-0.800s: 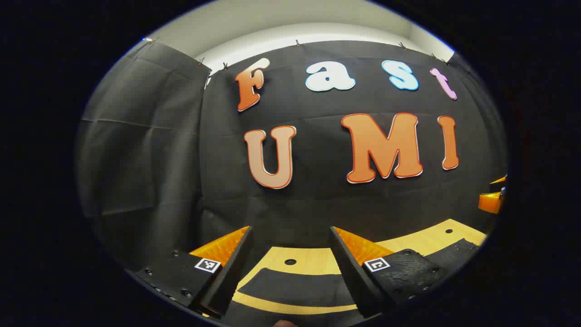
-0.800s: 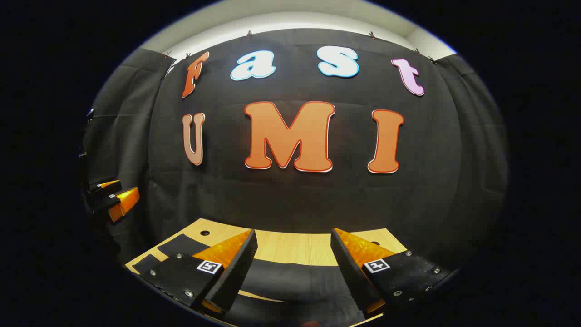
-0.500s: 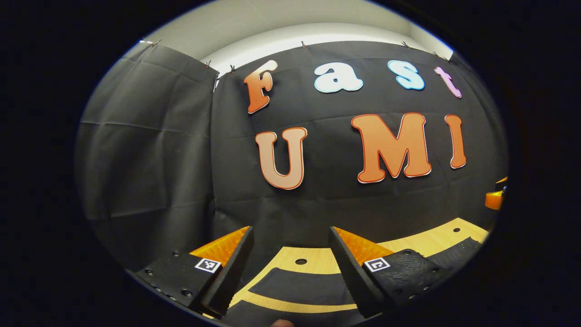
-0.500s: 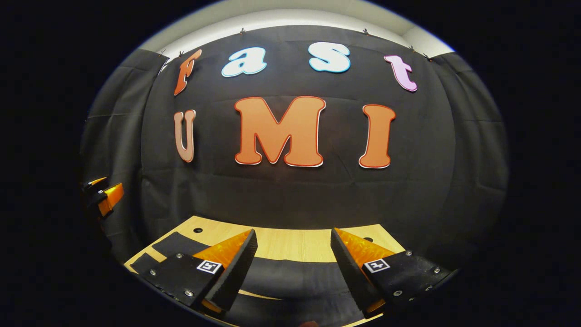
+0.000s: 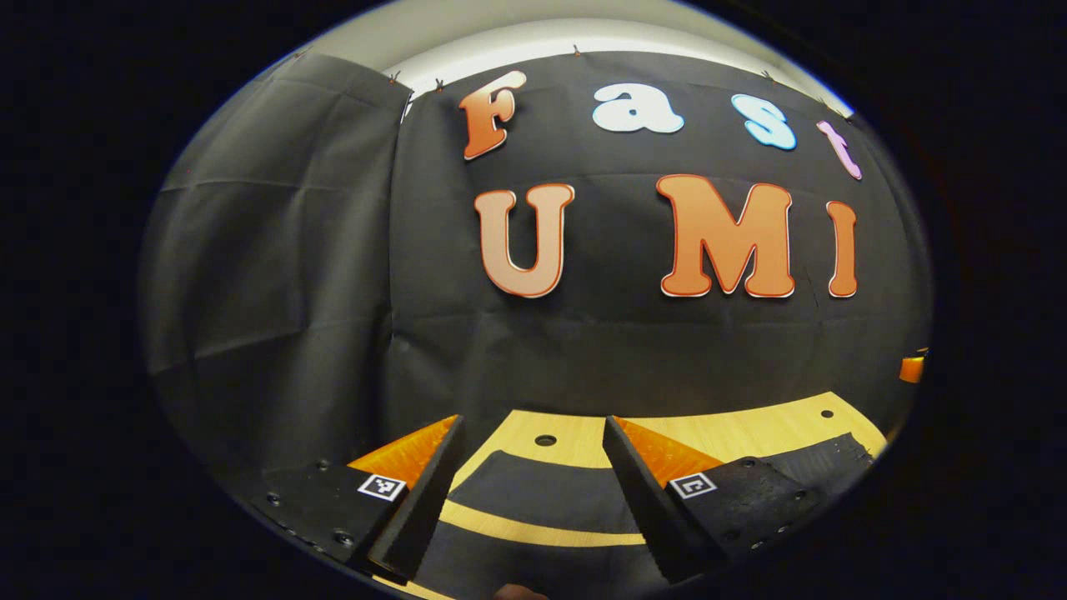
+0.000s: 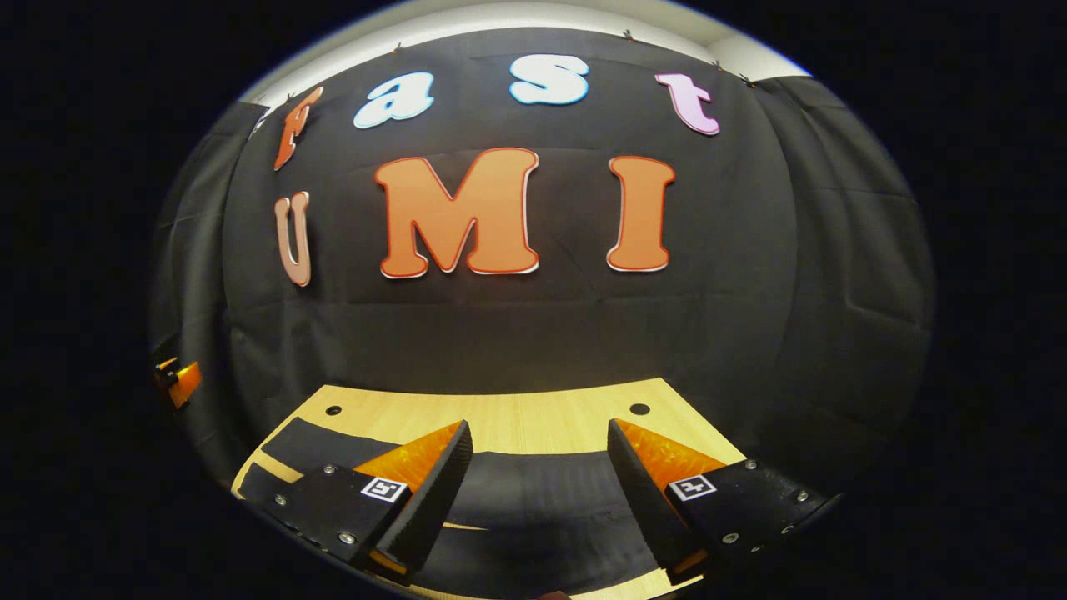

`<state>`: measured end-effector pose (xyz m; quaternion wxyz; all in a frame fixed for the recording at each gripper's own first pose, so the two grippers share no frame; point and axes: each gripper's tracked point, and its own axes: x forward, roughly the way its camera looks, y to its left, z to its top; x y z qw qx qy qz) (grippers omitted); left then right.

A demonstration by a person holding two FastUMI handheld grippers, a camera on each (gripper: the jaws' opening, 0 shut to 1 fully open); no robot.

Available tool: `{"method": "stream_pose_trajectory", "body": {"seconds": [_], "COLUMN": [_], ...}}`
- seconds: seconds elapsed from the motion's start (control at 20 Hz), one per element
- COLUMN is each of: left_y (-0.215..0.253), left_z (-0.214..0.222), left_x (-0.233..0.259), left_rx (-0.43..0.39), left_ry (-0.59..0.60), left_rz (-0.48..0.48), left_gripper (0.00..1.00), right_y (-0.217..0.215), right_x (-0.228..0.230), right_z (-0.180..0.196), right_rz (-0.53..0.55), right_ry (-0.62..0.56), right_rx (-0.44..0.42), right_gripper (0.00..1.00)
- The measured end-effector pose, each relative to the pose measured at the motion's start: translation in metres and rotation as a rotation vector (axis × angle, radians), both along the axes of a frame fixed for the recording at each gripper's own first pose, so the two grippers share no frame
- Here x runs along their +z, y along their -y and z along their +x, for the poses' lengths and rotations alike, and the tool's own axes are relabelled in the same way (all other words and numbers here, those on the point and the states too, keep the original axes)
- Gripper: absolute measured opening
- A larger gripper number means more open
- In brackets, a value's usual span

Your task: Grasp the waist and the cuffs of the jeans and fold them to make the two legs overlap; first hold the waist and fold one-third of the jeans toward the cuffs, then hold the cuffs and fold the remaining one-third in the same direction to finish folding.

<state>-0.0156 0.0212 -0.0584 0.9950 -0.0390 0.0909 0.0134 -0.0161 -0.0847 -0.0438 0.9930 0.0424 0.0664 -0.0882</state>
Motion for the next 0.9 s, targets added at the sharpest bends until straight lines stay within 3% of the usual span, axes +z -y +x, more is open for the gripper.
{"method": "stream_pose_trajectory", "body": {"seconds": [0.3,0.7,0.8,0.9], "left_y": [-0.013,-0.056,-0.06,-0.061], "left_z": [0.0,-0.019,-0.035,-0.041], "left_x": [-0.052,-0.164,-0.199,-0.229], "left_rx": [0.029,0.156,0.195,0.232], "left_ry": [-0.175,-0.607,-0.798,-0.906], "left_rz": [-0.068,-0.214,-0.243,-0.269], "left_gripper": [0.99,0.99,0.98,1.0], "right_y": [0.027,0.08,0.102,0.118], "right_x": [-0.024,-0.113,-0.142,-0.171], "right_z": [-0.001,-0.014,-0.025,-0.031], "right_rz": [0.049,0.271,0.315,0.382], "right_ry": [-0.061,-0.339,-0.436,-0.516], "right_rx": [-0.05,-0.147,-0.201,-0.248], "right_gripper": [0.98,0.98,0.98,0.98]}}
